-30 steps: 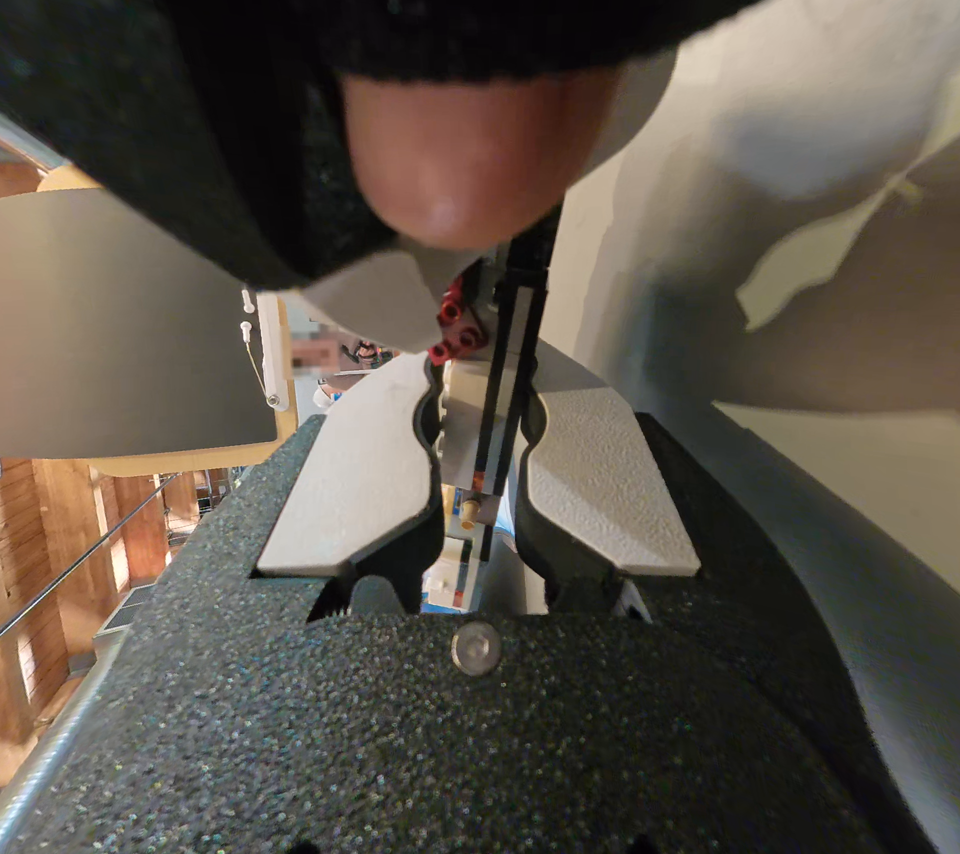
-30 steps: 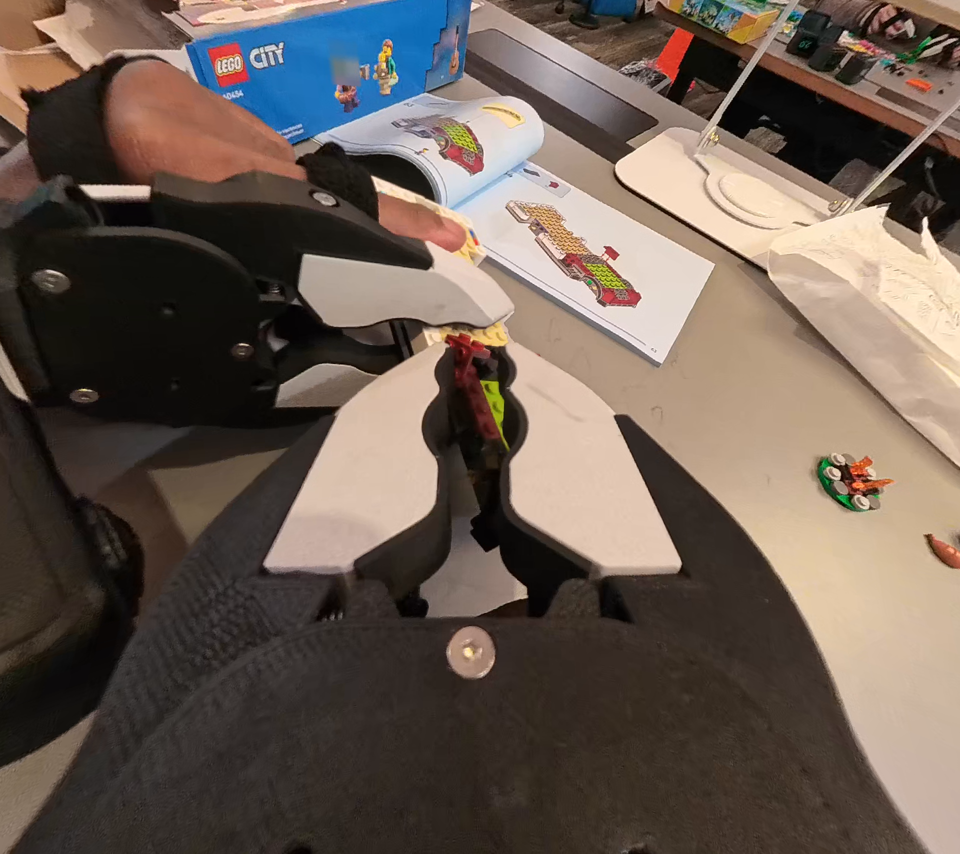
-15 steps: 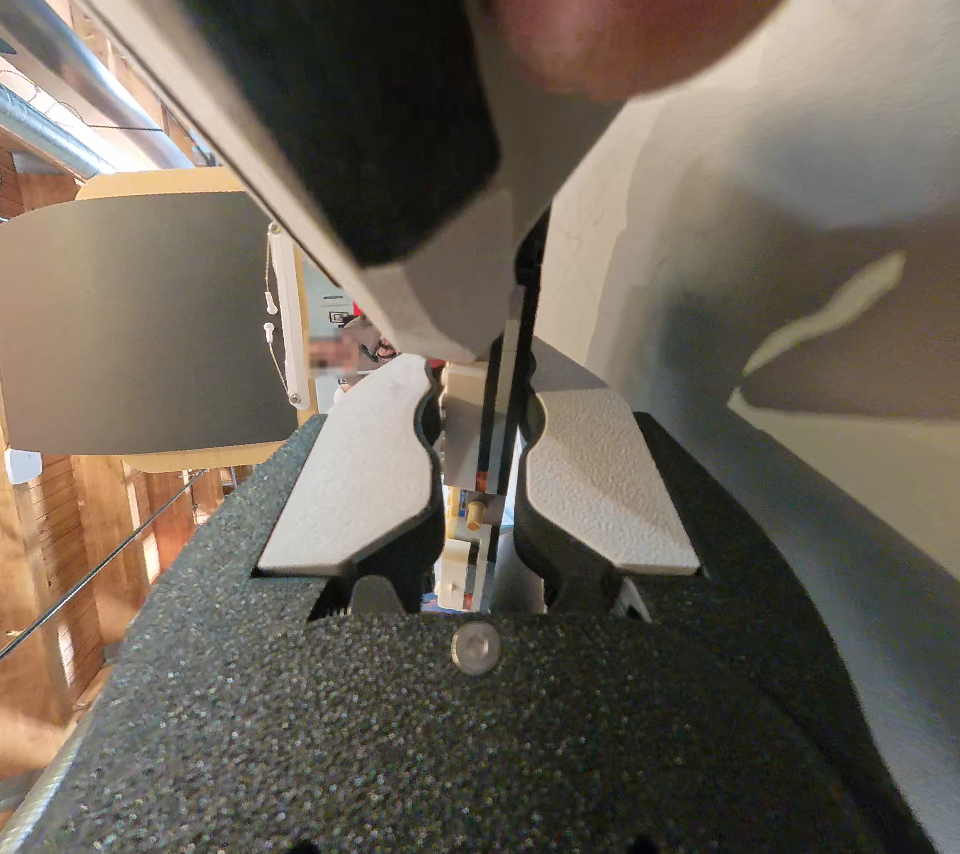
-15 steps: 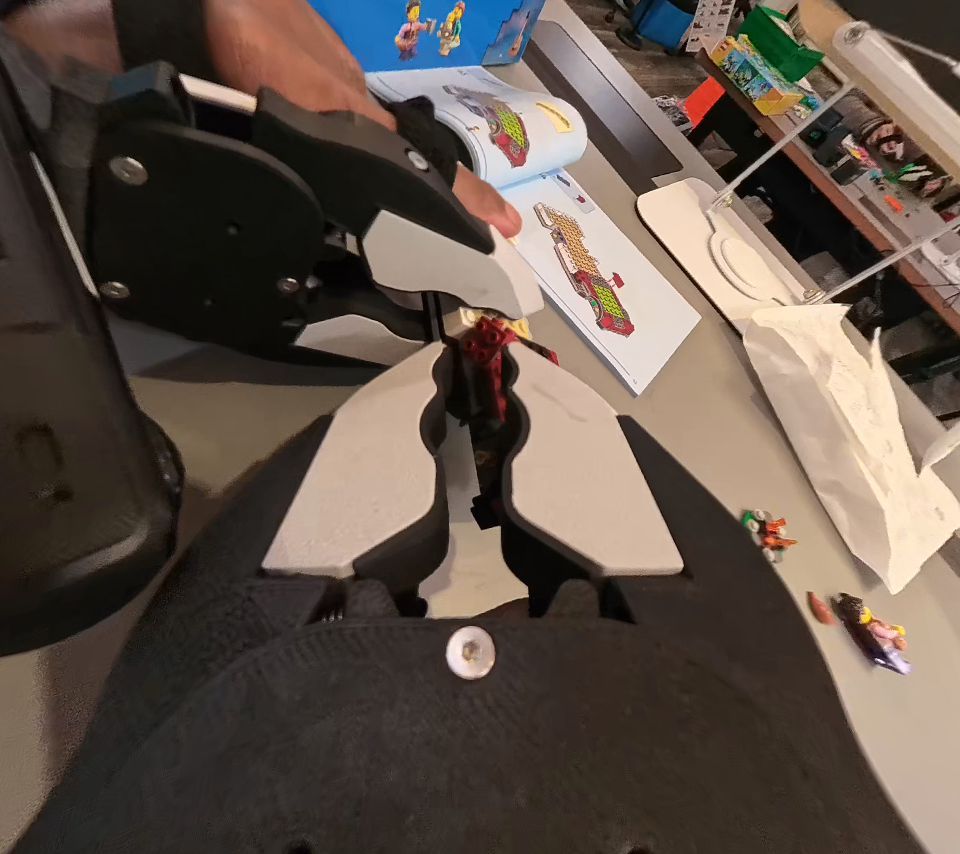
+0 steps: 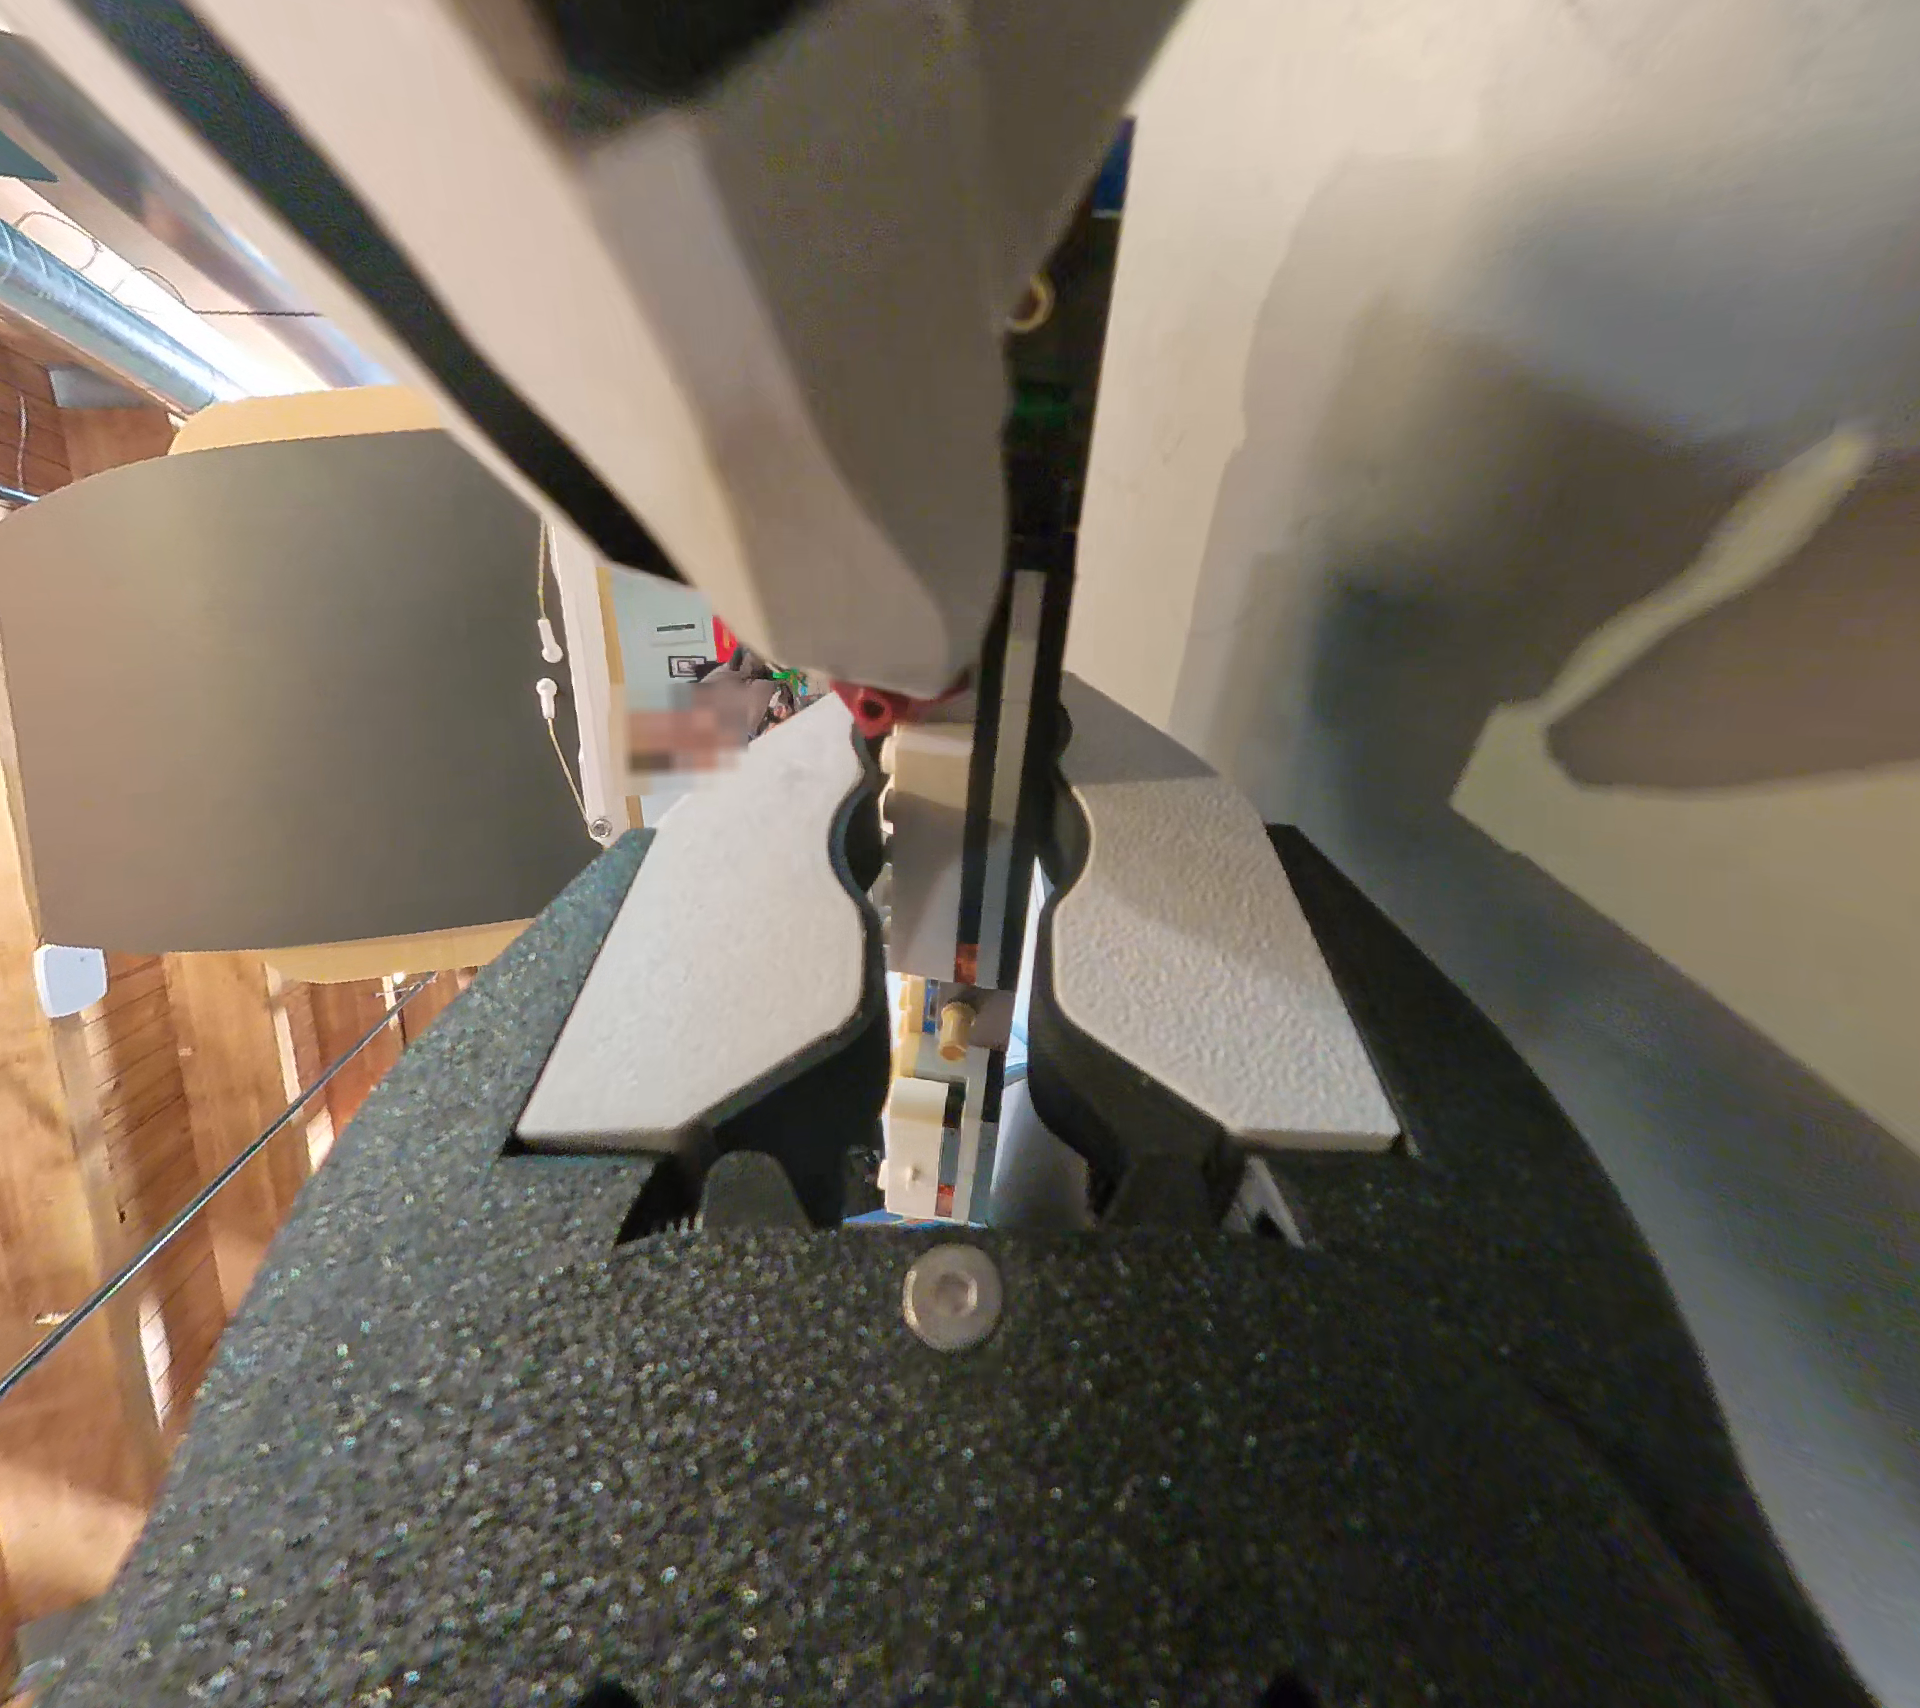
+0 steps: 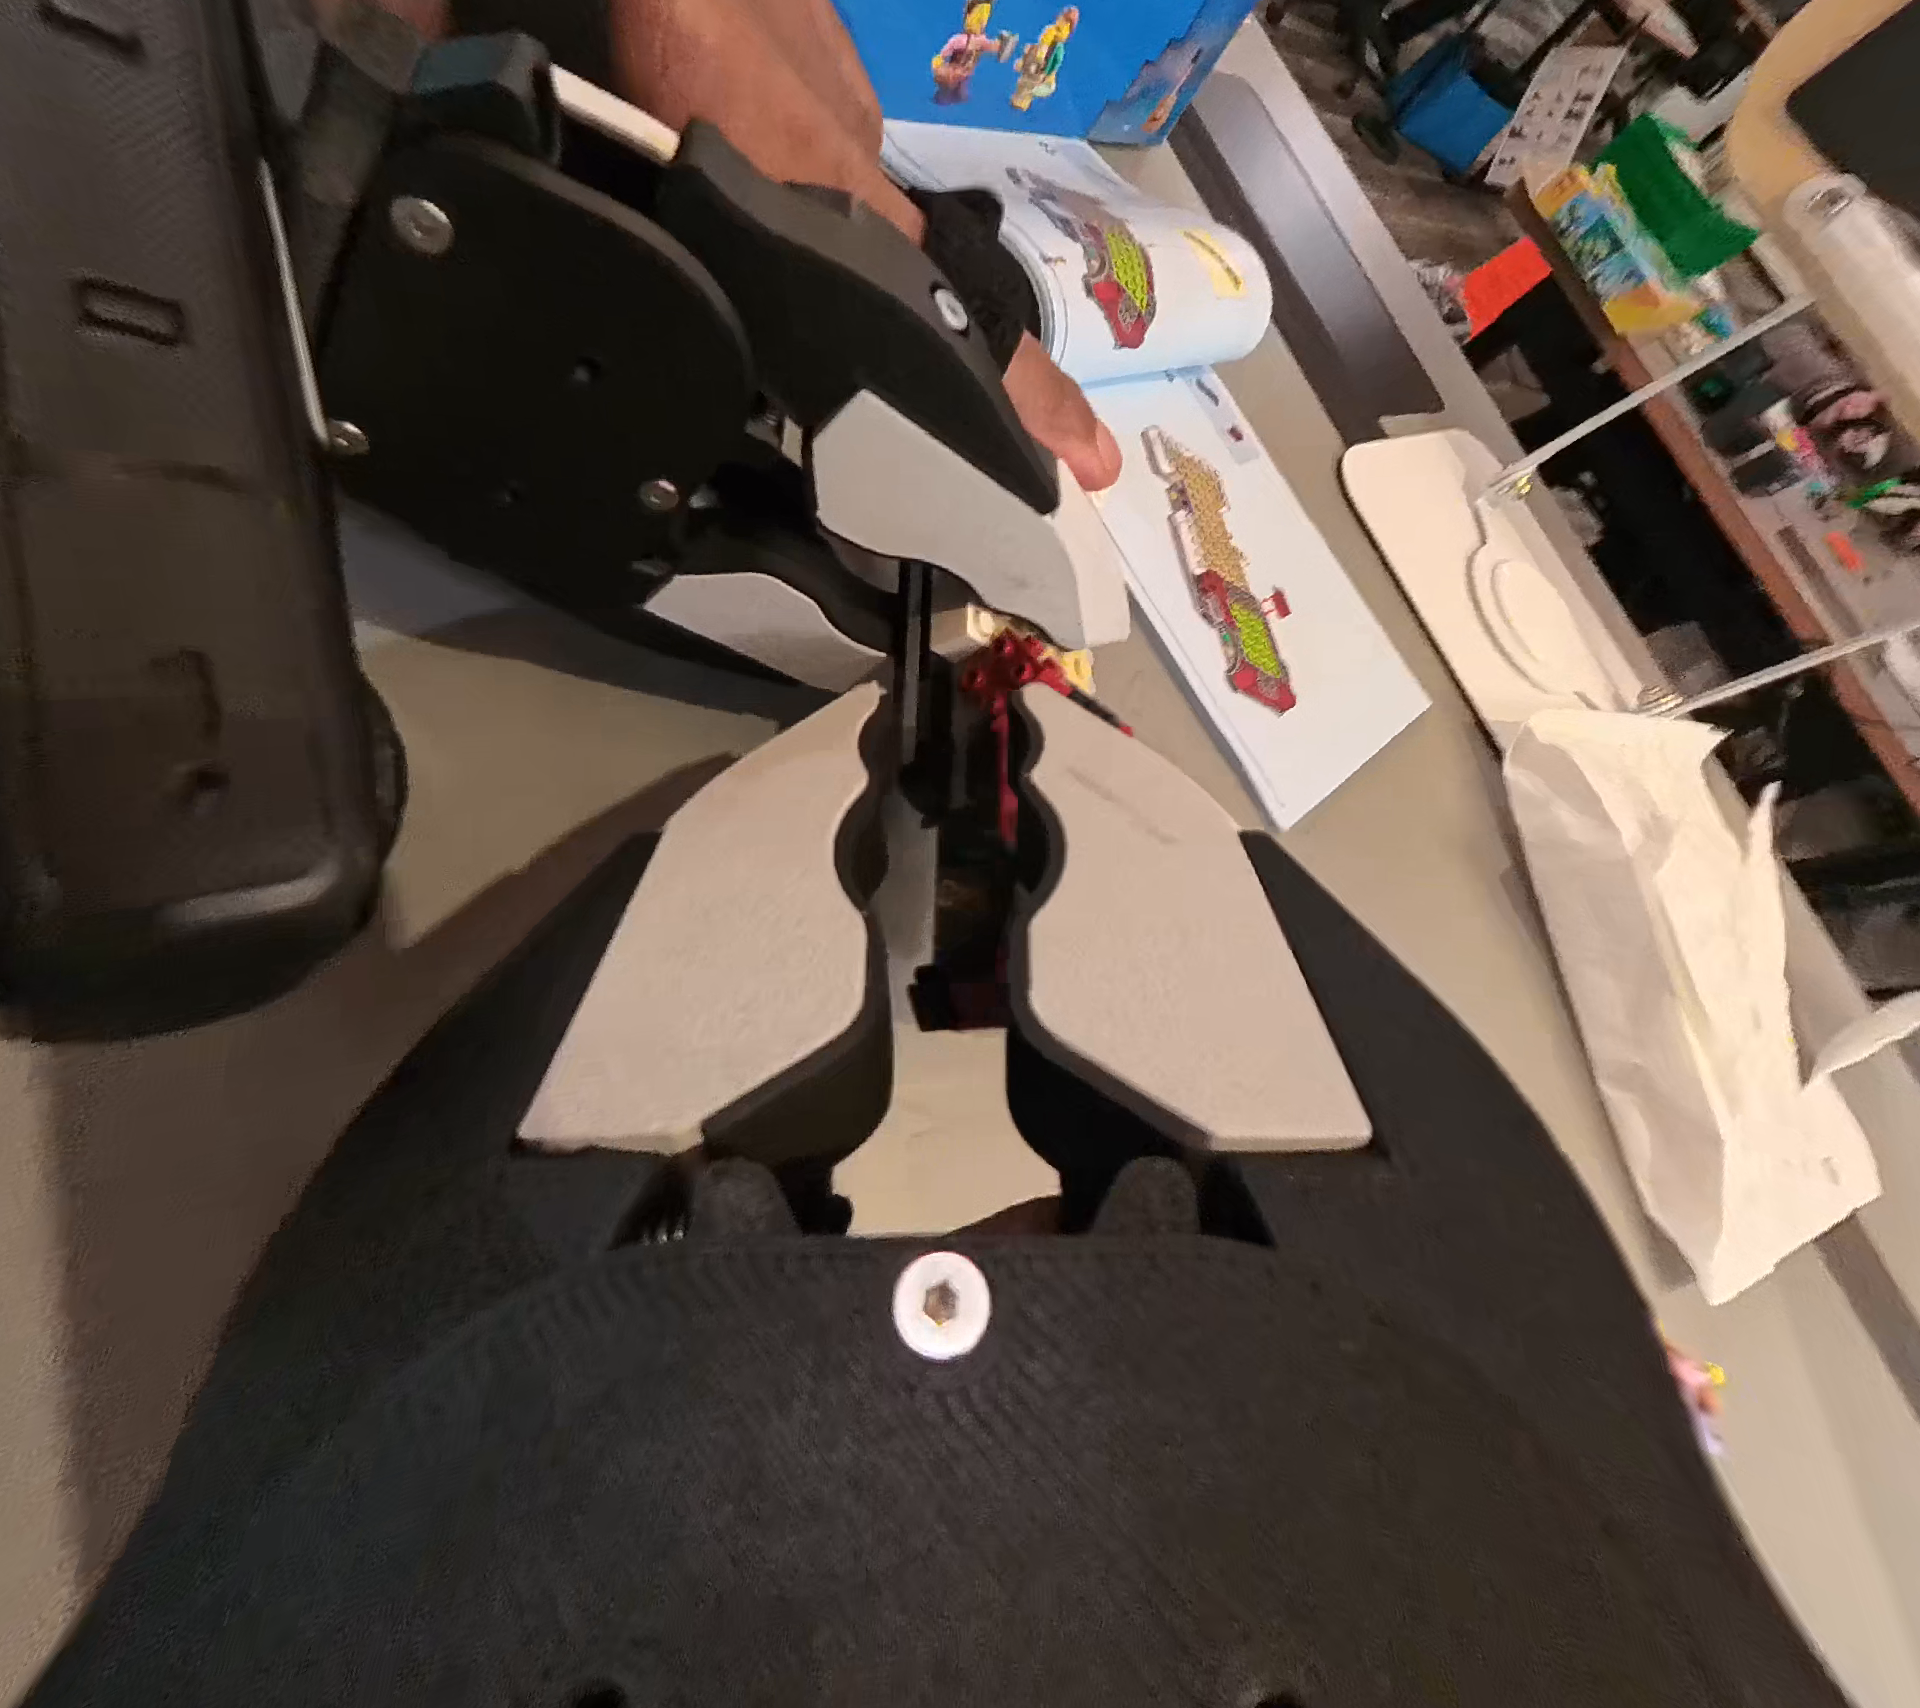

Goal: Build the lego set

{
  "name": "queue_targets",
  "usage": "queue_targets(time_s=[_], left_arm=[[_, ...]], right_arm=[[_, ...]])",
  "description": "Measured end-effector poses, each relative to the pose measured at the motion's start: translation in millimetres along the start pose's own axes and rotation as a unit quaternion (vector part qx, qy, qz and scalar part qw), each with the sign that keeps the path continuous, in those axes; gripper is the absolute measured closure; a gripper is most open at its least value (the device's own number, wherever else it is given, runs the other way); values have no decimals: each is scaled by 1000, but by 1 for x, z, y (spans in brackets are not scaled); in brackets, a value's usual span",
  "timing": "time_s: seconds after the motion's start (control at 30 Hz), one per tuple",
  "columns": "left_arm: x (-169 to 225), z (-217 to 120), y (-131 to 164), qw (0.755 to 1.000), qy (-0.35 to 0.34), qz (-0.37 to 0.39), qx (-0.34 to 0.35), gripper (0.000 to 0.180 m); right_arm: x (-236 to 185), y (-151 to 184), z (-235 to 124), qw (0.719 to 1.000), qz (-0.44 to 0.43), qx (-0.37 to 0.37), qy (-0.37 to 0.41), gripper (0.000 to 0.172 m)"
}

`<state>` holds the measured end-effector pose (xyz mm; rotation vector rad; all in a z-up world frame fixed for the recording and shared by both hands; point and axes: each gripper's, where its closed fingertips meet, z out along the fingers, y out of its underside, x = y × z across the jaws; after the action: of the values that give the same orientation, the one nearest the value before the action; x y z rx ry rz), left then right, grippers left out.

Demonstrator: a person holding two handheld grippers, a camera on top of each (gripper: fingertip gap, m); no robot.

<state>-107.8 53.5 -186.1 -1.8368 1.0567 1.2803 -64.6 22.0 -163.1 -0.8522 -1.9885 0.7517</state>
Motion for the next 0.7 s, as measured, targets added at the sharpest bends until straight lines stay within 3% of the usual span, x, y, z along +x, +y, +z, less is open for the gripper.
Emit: queue_targets(time_s=[0.17, 0.4, 0.7], left_arm=[[2, 0, -3, 1000, 4, 7, 7, 155], [4, -3, -10, 999, 8, 23, 23, 155], [6, -4, -14, 999, 12, 33, 35, 155]], right_arm=[[2, -4, -3, 999, -28, 20, -1, 143], [-8, 9, 2, 994, -104, -13, -11, 126], [-8, 17, 6, 987, -157, -33, 9, 126]])
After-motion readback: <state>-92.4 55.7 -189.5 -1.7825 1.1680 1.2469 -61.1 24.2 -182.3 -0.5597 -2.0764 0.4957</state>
